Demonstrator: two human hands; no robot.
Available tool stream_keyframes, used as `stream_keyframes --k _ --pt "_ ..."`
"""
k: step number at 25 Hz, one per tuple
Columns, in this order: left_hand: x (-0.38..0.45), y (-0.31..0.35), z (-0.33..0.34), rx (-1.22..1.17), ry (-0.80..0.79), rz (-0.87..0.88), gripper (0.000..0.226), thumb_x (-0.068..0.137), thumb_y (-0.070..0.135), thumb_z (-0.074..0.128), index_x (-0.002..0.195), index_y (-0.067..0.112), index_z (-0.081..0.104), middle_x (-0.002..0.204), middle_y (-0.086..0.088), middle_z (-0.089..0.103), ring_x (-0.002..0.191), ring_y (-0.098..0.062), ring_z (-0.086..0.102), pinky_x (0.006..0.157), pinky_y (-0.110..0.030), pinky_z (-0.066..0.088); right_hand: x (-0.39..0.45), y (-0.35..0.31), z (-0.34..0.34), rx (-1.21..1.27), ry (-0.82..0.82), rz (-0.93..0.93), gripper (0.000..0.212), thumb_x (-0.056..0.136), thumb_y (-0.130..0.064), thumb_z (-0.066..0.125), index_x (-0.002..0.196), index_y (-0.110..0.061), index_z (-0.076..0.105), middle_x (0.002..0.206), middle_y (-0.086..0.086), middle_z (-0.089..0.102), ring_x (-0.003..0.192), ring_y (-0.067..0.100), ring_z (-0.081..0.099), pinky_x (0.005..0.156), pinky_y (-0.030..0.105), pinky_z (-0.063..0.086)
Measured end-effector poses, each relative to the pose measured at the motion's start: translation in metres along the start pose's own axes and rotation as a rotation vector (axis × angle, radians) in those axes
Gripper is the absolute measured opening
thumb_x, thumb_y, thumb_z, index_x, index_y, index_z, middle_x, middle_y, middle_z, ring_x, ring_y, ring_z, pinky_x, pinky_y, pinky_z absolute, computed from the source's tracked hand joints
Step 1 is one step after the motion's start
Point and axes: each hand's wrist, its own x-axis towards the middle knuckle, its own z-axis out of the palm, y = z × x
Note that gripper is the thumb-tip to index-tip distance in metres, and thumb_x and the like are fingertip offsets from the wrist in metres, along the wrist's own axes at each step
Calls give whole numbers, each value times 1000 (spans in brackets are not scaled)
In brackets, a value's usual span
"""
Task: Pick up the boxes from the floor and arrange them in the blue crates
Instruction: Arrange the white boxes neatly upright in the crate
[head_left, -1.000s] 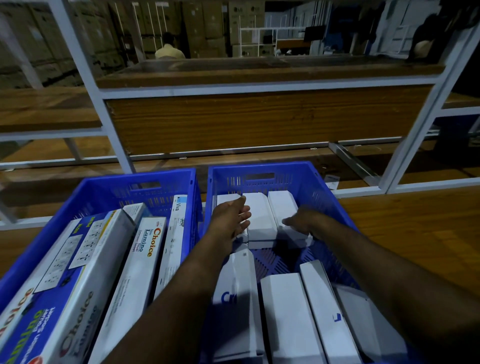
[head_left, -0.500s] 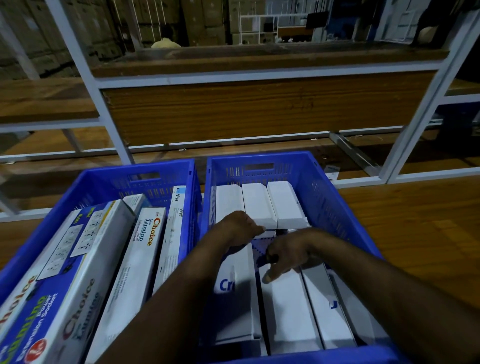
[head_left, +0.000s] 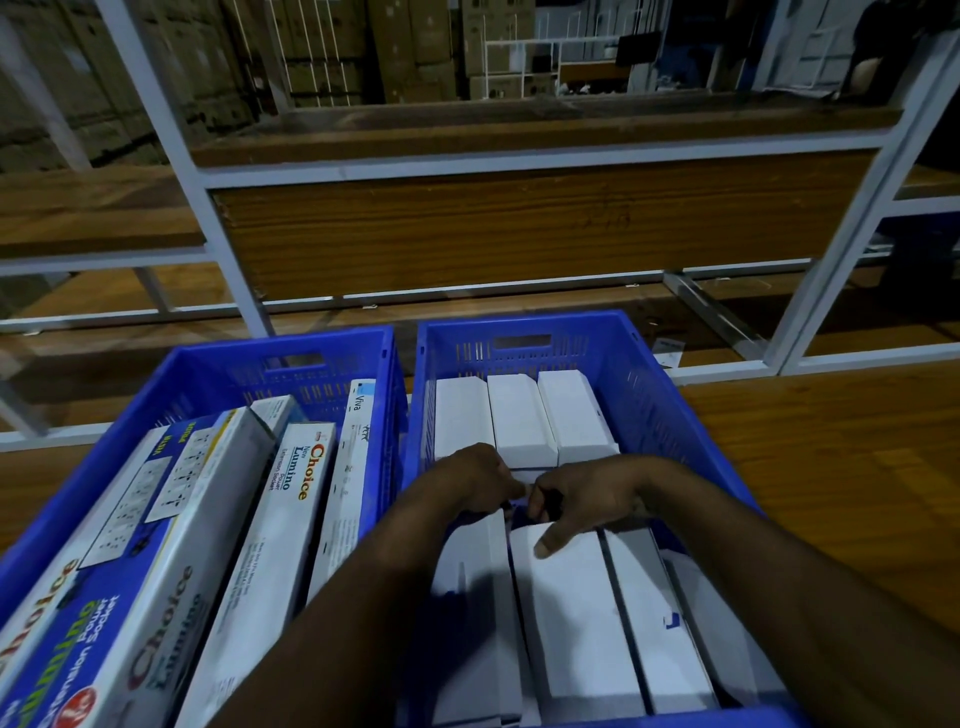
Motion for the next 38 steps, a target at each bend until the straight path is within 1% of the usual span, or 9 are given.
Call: stream_keyframes --k 3,7,11,18,21,25,28,33,38 --pt "-1 1 -1 -64 10 4 34 96 32 64 103 0 75 94 -15 70 79 -20 56 72 -29 44 2 6 -2 246 10 -52 41 81 -24 81 115 -5 69 95 4 65 90 14 60 100 35 50" --pt "-5 5 -3 -229 41 -1 59 97 59 52 101 3 70 89 -12 70 73 -21 60 70 -29 47 2 17 -13 553 90 -64 36 78 -12 82 111 -3 72 94 0 74 90 7 67 91 19 52" --pt "-5 4 -5 -585 -106 31 101 65 90 58 124 8 67 109 -18 75 103 -38 71 99 -41 53 -7 28 -31 860 305 -78 39 78 -8 80 115 -4 71 110 9 75 101 18 71 85 27 56" --pt "-14 10 -5 -799 -145 195 42 90 36 75 118 6 66 125 -21 69 104 -30 68 105 -52 48 -2 33 -39 1206 622 -102 69 56 -31 87 117 -6 68 111 15 74 103 34 69 91 46 57" --pt "-20 11 -9 -881 -127 203 26 95 28 69 114 9 68 117 -14 75 99 -24 72 90 -41 58 0 26 -37 1255 684 -124 53 77 -31 79 121 -5 65 114 15 72 109 36 66 93 47 55" --pt "-19 13 -14 -1117 -26 188 24 97 29 65 112 10 69 118 -10 75 113 -27 69 99 -45 55 -9 19 -39 1273 572 -144 47 92 -47 60 126 -15 64 118 12 71 112 31 66 99 50 51" --pt "-14 14 -18 -1358 52 134 21 101 28 59 110 10 66 123 -13 72 117 -30 67 96 -45 55 -18 13 -38 1232 450 -190 45 95 -48 54 127 -19 64 119 10 70 107 26 66 85 40 55" --pt "-12 14 -17 -1329 17 122 23 97 29 65 113 13 66 117 -12 75 116 -30 68 102 -47 53 -19 8 -34 1159 529 -207 30 93 -30 63 119 -14 65 114 7 71 108 24 62 94 43 49" --pt "-9 11 -17 -1315 21 129 39 89 30 73 123 11 66 119 -11 74 115 -29 68 97 -44 56 -14 7 -33 1173 524 -179 39 100 -42 49 124 -16 65 116 8 72 106 26 65 85 38 51"
